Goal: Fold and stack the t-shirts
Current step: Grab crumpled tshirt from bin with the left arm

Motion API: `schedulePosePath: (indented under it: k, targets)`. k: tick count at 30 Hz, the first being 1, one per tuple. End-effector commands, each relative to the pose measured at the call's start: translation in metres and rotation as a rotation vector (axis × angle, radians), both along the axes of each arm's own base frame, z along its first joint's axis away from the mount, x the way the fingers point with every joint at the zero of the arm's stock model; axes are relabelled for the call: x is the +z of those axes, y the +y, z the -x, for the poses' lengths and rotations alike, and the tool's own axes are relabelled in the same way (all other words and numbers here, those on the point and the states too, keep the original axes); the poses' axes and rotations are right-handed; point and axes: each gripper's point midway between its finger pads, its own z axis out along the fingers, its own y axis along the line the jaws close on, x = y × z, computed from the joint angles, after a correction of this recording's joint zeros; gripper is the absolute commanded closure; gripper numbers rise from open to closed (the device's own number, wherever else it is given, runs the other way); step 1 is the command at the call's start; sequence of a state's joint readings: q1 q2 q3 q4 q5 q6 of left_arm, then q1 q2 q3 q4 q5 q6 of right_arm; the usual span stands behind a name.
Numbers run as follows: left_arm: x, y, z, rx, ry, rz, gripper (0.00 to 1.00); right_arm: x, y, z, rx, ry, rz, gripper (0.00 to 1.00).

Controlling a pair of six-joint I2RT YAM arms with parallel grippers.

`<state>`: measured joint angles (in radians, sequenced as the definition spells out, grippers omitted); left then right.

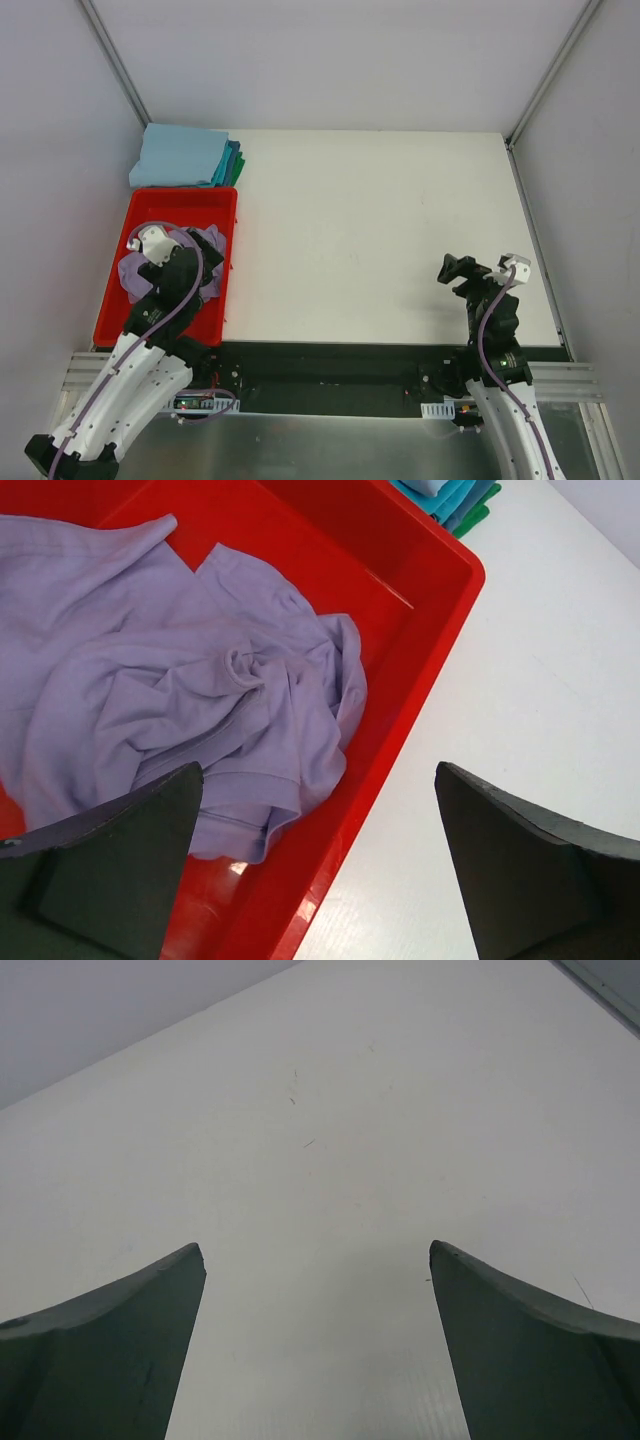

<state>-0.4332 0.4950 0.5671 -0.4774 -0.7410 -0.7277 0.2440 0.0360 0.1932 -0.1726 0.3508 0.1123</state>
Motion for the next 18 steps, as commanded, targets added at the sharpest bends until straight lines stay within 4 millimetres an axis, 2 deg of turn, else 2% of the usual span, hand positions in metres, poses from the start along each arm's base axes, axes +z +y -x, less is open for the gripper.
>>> schedulePosePath:
  k: [1, 5, 10, 18]
  targets:
    - [0.010, 0.007, 0.002, 0.073, -0.009, 0.026, 0.01, 0.020, -0.004, 0.000, -0.030, -0.056, -0.031, 0.04]
    - [-0.006, 0.017, -0.001, 0.142, 0.094, 0.056, 0.01, 0.019, -0.001, -0.001, -0.025, -0.049, -0.062, 0.04]
    - [-0.042, 0.043, -0.008, 0.266, 0.242, 0.165, 0.01, 0.018, 0.007, -0.004, 0.014, -0.048, -0.066, 0.04]
    - [-0.106, 0.041, -0.017, 0.268, 0.478, 0.255, 0.01, 0.005, 0.009, -0.008, 0.026, 0.021, -0.039, 0.04]
